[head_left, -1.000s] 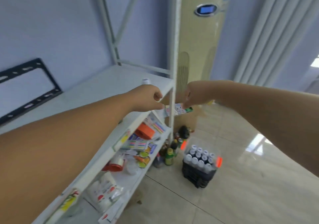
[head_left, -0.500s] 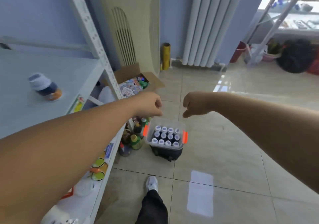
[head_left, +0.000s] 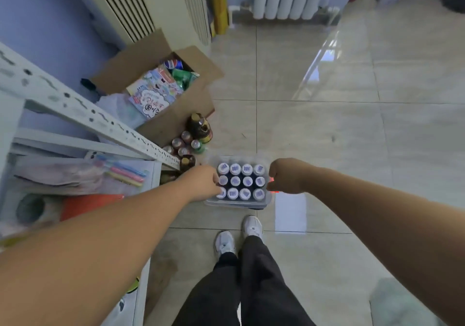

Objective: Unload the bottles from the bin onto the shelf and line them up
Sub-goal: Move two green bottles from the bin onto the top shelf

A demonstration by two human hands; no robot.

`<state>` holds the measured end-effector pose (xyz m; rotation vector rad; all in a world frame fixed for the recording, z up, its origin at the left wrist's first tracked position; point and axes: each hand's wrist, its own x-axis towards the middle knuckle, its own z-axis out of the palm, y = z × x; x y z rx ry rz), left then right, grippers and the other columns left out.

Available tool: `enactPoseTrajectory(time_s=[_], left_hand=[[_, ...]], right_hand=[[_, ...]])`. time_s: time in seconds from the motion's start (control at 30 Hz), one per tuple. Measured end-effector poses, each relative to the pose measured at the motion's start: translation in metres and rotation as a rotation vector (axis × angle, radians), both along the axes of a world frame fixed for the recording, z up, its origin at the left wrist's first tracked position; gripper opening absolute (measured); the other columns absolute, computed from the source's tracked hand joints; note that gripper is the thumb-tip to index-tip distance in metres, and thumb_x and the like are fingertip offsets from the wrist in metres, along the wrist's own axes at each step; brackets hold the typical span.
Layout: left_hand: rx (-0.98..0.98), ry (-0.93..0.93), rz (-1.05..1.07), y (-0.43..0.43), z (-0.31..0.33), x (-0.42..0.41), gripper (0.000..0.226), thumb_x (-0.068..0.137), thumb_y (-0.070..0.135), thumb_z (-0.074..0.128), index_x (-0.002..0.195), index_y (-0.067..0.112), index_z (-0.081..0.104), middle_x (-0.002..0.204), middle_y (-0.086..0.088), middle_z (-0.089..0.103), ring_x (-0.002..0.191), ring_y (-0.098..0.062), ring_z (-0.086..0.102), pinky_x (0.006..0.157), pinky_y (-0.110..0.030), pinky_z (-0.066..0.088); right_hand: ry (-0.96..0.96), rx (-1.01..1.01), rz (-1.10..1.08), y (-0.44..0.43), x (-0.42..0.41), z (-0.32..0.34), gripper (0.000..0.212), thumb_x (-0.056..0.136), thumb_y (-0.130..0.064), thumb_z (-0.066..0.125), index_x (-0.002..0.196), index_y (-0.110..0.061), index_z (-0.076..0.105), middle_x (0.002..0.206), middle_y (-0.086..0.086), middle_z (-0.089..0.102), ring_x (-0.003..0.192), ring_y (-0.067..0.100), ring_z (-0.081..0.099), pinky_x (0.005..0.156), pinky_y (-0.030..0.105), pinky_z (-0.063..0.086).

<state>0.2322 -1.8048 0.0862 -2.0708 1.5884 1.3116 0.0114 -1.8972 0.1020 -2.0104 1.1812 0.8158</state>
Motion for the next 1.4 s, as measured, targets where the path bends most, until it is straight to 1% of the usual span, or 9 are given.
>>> enactPoseTrajectory(time_s=[0.17,0.33,0.5,0.6,0.77,0.87,1.17,1.3,1.4], left_hand=[[0.033,-0.037,0.092,-0.008,-0.071,0.007,0.016,0.086,0.029,0.069,0.095,0.017,0.066,0.094,-0.008,0.066,0.093,-0.024,0.063,0.089,-0.041,0.055],[0.068,-0.025,0.133,-0.017,-0.156,0.003,0.040,0.089,0.032,0.065,0.124,0.016,0.060,0.123,-0.005,0.064,0.108,-0.026,0.061,0.087,-0.035,0.052],[0.013,-0.016,0.125,-0.021,-0.223,-0.004,0.036,0.089,0.020,0.064,0.124,0.011,0.060,0.126,-0.011,0.059,0.110,-0.029,0.059,0.076,-0.029,0.038],[-0.004,-0.038,0.160,-0.020,-0.254,-0.006,0.026,0.086,0.014,0.064,0.111,0.008,0.062,0.118,-0.013,0.061,0.101,-0.031,0.060,0.071,-0.032,0.039],[-0.078,-0.072,0.201,-0.012,-0.290,-0.014,0.032,0.092,0.007,0.060,0.124,0.007,0.055,0.125,-0.014,0.058,0.110,-0.033,0.059,0.083,-0.037,0.046],[-0.129,-0.097,0.255,-0.011,-0.303,-0.019,0.030,0.094,0.005,0.055,0.124,0.009,0.056,0.124,-0.012,0.059,0.109,-0.032,0.060,0.083,-0.038,0.048],[-0.241,-0.107,0.293,-0.008,-0.301,-0.022,0.019,0.092,0.003,0.051,0.107,0.011,0.060,0.110,-0.010,0.067,0.099,-0.033,0.064,0.072,-0.038,0.045],[-0.261,-0.093,0.218,-0.015,-0.251,-0.016,0.023,0.090,0.012,0.052,0.111,0.019,0.060,0.110,-0.007,0.066,0.097,-0.034,0.063,0.067,-0.033,0.036],[-0.283,-0.088,0.102,-0.032,-0.185,0.001,0.018,0.085,0.020,0.060,0.103,0.021,0.059,0.105,-0.006,0.068,0.095,-0.034,0.064,0.065,-0.032,0.035]], right_hand=[[-0.063,0.019,-0.058,-0.009,0.012,-0.073,0.019,0.086,-0.029,0.060,0.086,-0.011,0.054,0.085,0.008,0.056,0.081,0.030,0.054,0.066,0.028,0.037],[-0.067,0.075,-0.091,0.008,0.033,-0.162,0.026,0.088,-0.036,0.057,0.103,-0.014,0.058,0.102,0.006,0.064,0.089,0.027,0.059,0.071,0.032,0.046],[-0.075,-0.013,-0.085,0.017,0.061,-0.228,0.029,0.087,-0.032,0.058,0.112,-0.015,0.057,0.107,0.005,0.065,0.093,0.027,0.061,0.076,0.037,0.052],[-0.080,-0.106,-0.039,0.023,0.074,-0.262,0.023,0.086,-0.028,0.060,0.105,-0.015,0.057,0.102,0.007,0.064,0.085,0.026,0.056,0.066,0.034,0.039],[-0.111,-0.309,0.032,0.035,0.081,-0.308,0.018,0.086,-0.018,0.056,0.103,-0.014,0.054,0.096,0.006,0.068,0.089,0.029,0.059,0.076,0.034,0.027],[-0.107,-0.413,-0.014,0.040,0.086,-0.325,0.019,0.083,-0.013,0.052,0.102,-0.012,0.052,0.081,0.003,0.069,0.080,0.028,0.063,0.086,0.039,0.034],[-0.151,-0.578,-0.018,0.048,0.081,-0.332,0.003,0.079,-0.009,0.060,0.078,-0.011,0.057,0.054,0.000,0.057,0.057,0.025,0.056,0.099,0.038,0.036],[-0.110,-0.343,-0.100,0.036,0.078,-0.270,0.004,0.084,-0.022,0.056,0.086,-0.018,0.057,0.063,-0.001,0.048,0.058,0.027,0.051,0.054,0.030,0.039],[-0.123,-0.211,-0.172,0.013,0.076,-0.201,0.016,0.085,-0.029,0.055,0.095,-0.016,0.056,0.077,0.003,0.051,0.071,0.030,0.055,0.057,0.033,0.040]])
